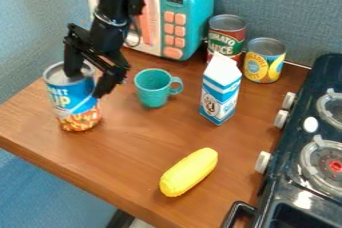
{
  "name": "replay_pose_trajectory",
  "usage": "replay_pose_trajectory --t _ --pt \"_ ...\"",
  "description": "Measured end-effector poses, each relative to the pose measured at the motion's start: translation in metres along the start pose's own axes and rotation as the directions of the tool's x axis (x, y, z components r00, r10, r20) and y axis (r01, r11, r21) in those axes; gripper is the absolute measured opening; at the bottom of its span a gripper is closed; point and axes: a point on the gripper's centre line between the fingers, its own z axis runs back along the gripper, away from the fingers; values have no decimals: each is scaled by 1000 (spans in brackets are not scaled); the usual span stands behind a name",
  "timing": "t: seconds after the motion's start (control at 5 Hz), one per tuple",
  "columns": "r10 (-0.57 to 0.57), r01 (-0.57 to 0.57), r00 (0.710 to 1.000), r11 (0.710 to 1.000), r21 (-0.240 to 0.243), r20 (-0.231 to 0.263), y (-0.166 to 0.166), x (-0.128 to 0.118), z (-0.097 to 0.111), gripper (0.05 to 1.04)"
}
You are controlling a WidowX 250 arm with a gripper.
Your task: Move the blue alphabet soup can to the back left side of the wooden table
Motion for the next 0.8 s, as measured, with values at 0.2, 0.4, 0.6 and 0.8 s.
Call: replay_pose_trajectory --t 0.2,0.4,0.6,0.8 --pt "63 -62 997 998 14 -39 23 8 -9 1001" --pt "91 -90 994 996 10 -67 33 7 -14 1001" --pt "90 -90 994 996 9 -64 33 2 -11 1001" --pt "82 -82 996 996 -31 -24 26 -9 -5 1001"
